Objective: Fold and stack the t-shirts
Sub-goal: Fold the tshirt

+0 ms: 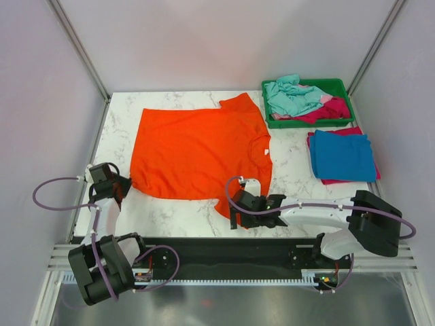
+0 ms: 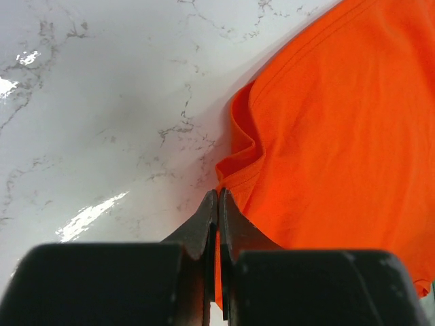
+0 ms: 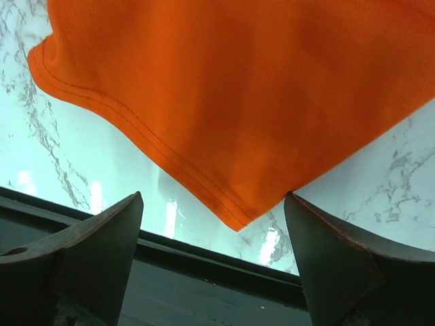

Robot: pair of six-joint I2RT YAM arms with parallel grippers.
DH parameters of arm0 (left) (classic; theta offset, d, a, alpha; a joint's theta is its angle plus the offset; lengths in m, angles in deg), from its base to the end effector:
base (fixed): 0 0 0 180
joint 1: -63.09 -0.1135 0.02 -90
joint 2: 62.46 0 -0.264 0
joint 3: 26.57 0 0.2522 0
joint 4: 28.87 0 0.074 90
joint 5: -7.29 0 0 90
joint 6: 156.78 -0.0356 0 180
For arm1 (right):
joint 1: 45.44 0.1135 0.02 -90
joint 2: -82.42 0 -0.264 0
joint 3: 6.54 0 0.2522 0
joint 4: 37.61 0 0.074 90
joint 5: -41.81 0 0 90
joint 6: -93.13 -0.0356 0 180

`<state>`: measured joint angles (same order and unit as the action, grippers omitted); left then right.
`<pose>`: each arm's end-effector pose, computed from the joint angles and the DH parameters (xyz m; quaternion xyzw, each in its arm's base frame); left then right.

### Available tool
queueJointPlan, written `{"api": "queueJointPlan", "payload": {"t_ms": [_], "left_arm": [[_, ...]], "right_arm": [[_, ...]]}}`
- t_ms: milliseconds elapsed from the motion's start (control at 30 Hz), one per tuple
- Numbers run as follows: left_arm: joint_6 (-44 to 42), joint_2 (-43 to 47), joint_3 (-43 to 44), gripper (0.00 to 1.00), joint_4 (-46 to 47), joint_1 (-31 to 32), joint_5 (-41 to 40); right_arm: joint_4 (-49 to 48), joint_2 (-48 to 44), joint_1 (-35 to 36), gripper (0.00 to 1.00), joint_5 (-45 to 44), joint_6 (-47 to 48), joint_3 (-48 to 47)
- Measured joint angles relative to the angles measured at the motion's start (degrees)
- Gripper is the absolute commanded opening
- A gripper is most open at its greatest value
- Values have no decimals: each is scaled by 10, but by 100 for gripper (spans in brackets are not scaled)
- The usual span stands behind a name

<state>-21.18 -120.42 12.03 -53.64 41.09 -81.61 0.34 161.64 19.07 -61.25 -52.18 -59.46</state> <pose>0.1825 0.0730 0.1774 -0.5092 0.7673 -0.0883 0.3796 0.1122 0.2167 0.1632 -0.0524 0.9674 0.1360 0.2069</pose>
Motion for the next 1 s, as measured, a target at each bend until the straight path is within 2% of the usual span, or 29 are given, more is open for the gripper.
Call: {"api": "queueJointPlan", "payload": {"t_ms": [67,100,167,200,267,300,400,567,700,833,1000], "left_arm": [[1,0,0,2,0,0,6],[2,2,0,2,0,0,8],[3,4,0,2,0,0,11],[4,6,-1,2,1,0,12],[7,7,-2,2,2,0,17],[7,7,-3,2,3,0,20],[10,7,-7,2,5,0,23],[11,14,-11,2,4,0,31],[10,35,-7,2,-16,0,40],[4,49,28,2,-63,0,42],[-29,30,93,2,-103,0,69]], "right_arm": [[-1,20,10,85,-13,-6,-14],[-2,26,11,74,-17,-8,-18],[-5,39,14,61,-26,-13,-25],[-8,43,15,49,-28,-16,-28],[-11,51,18,38,-33,-22,-30],[-12,53,21,26,-34,-26,-30],[-13,58,25,0,-37,-34,-30],[-5,48,29,0,-47,-49,-24],[73,-9,31,0,-81,-55,-16],[139,-61,31,0,-116,-52,-43],[162,-60,17,0,-138,-29,-103]]}}
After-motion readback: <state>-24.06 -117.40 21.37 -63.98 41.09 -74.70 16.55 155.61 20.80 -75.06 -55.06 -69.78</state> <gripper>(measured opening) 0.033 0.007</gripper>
